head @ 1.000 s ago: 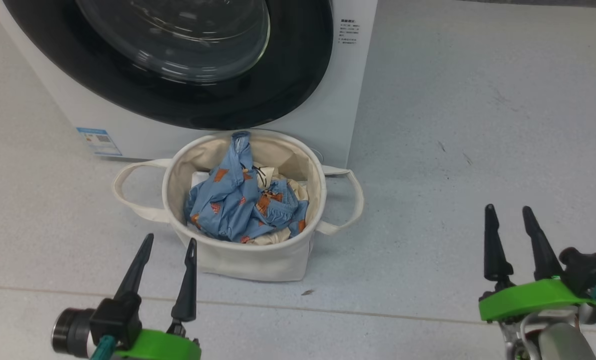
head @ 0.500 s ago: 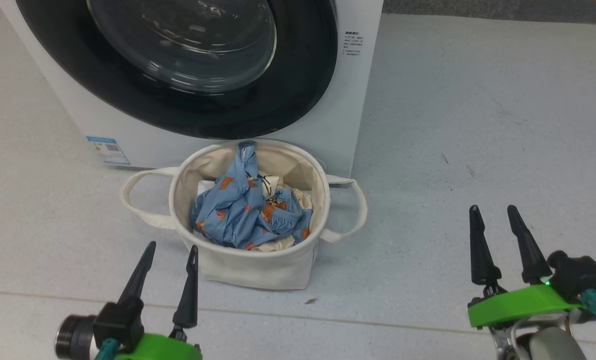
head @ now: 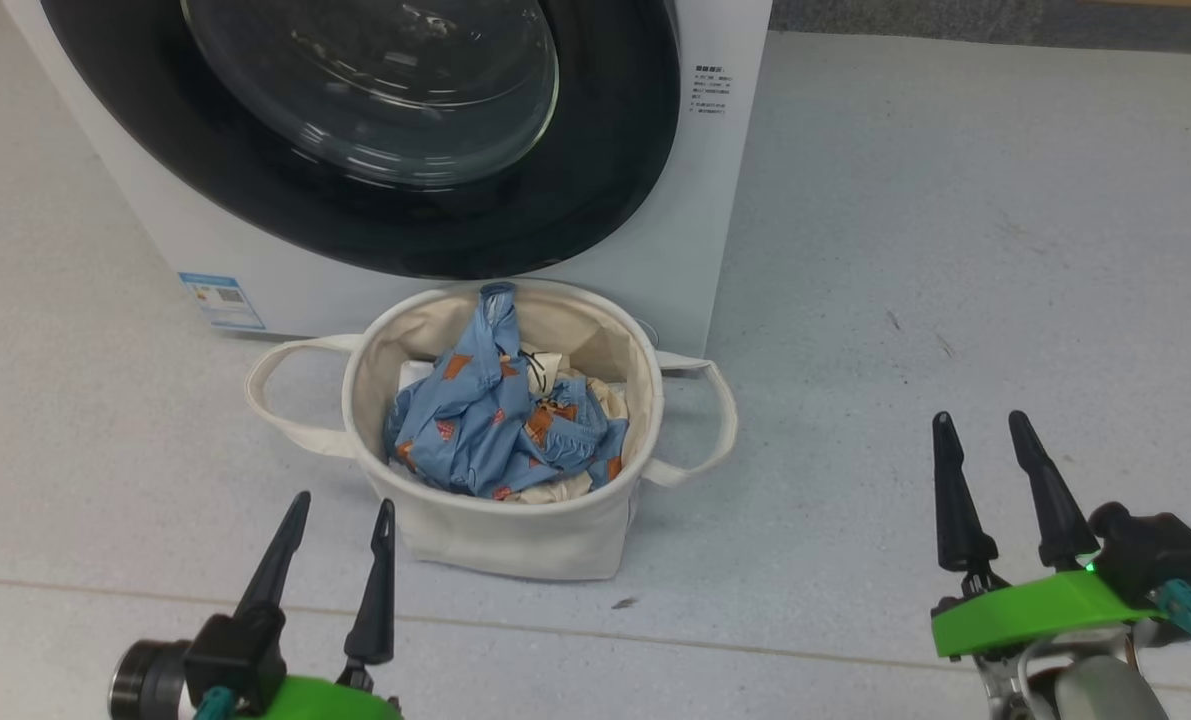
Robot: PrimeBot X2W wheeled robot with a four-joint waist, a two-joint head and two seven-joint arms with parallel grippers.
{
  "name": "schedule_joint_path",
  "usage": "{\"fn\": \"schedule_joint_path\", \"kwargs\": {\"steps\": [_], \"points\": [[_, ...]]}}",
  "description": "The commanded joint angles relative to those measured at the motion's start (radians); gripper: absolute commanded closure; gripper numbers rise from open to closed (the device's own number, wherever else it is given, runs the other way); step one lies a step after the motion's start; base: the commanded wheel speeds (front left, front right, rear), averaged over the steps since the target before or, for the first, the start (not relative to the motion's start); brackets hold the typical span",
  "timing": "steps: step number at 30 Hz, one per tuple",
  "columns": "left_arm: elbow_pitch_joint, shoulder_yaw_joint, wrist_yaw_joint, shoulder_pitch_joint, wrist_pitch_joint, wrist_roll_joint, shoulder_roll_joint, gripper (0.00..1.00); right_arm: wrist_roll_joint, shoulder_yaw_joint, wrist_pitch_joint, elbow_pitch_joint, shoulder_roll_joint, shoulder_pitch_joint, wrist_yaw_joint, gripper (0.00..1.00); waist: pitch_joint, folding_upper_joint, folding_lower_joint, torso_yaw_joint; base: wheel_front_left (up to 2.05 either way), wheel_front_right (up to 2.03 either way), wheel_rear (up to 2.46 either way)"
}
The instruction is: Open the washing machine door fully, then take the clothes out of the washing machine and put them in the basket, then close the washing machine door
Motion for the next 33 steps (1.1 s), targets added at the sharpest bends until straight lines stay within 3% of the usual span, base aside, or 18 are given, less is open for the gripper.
{"fn": "schedule_joint_path", "kwargs": {"steps": [1,33], "points": [[-0.036,0.035,0.004,-0.018,-0.012,0.011,0.002,0.0,-0.002,0.028,0.002,-0.036,-0.001,-0.005,0.0,0.0,0.001,-0.0001,0.0001,0.0,0.0,0.0,0.0],[-0.029,0.039,0.008,-0.019,-0.012,0.009,-0.01,0.0,-0.01,0.024,0.002,-0.033,-0.001,-0.008,0.0,0.0,0.0,-0.0001,0.0001,-0.002,0.0,0.0,0.0]]}}
